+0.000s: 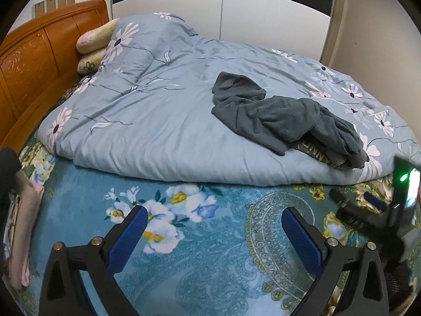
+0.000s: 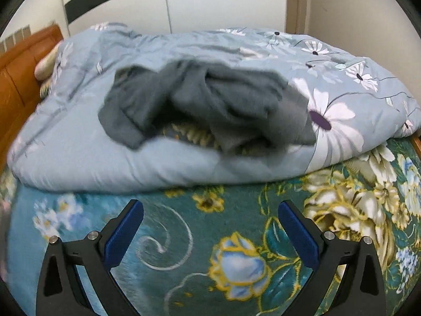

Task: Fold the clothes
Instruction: 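Move both grippers toward the dark grey garment on the duvet, then grasp the dark grey garment with the left gripper while the right gripper approaches it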

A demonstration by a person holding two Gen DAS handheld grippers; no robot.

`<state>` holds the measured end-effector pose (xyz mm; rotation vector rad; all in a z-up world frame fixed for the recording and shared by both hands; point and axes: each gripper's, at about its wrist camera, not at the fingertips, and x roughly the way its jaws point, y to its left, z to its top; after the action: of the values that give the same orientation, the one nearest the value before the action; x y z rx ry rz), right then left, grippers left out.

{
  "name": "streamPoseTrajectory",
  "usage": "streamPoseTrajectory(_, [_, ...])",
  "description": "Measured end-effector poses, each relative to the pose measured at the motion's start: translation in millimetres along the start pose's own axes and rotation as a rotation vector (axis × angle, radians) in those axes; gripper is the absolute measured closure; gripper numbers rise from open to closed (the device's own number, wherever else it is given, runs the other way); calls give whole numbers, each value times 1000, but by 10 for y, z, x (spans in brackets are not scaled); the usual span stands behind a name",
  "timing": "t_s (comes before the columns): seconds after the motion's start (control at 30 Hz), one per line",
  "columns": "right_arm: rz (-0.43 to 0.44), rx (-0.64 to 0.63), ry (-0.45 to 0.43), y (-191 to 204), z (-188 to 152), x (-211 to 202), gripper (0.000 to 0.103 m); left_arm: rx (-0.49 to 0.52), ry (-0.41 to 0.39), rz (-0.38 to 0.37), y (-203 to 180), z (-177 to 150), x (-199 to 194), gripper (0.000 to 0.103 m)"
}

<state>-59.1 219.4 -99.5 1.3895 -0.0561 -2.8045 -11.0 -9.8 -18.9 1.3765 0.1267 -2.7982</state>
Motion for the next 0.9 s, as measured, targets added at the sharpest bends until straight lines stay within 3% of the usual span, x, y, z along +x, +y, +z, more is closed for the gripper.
streamPoseTrajectory(0.4, [-3, 4, 26, -224, -489, 537, 1, -9, 18, -8, 61, -140, 176, 0])
streamPoseTrajectory(0.77, [-41, -40, 23, -297, -545, 611, 0, 1, 79, -26, -97, -163, 554, 0])
streamPoseTrajectory(0.9, [-33, -38, 23, -353, -532, 631, 0, 17, 99, -77, -201, -25, 758, 0])
